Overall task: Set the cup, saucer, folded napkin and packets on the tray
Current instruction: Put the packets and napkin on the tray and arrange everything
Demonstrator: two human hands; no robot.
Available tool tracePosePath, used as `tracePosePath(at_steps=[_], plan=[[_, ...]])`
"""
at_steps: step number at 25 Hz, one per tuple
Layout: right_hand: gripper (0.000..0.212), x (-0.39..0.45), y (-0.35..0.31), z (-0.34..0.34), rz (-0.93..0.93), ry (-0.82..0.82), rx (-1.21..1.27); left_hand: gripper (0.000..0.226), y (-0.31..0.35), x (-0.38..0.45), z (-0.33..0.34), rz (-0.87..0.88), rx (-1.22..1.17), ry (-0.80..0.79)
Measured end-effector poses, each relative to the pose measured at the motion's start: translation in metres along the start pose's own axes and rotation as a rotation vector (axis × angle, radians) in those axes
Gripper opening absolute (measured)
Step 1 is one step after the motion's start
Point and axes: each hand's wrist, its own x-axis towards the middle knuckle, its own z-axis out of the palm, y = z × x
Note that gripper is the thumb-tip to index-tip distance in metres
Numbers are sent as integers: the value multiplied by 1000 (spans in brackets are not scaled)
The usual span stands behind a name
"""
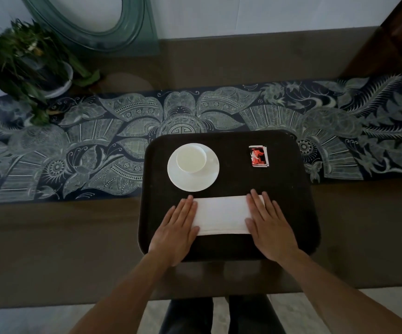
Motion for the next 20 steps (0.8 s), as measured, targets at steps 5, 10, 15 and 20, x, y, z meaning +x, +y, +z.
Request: tracePosePath(at_steps=[5,10,15,20], plan=[[66,3,-4,-12,10,-128,53,65,2,1,-6,-3,0,-32],[67,10,-10,-44,65,-277,65,64,-1,5,-31,-6,18,-83],[54,9,-10,-81,134,-239,38,46,15,22,-74,86,112,-37],[36,11,12,-109,135,-219,38,41,45,61,-115,188,50,-218]])
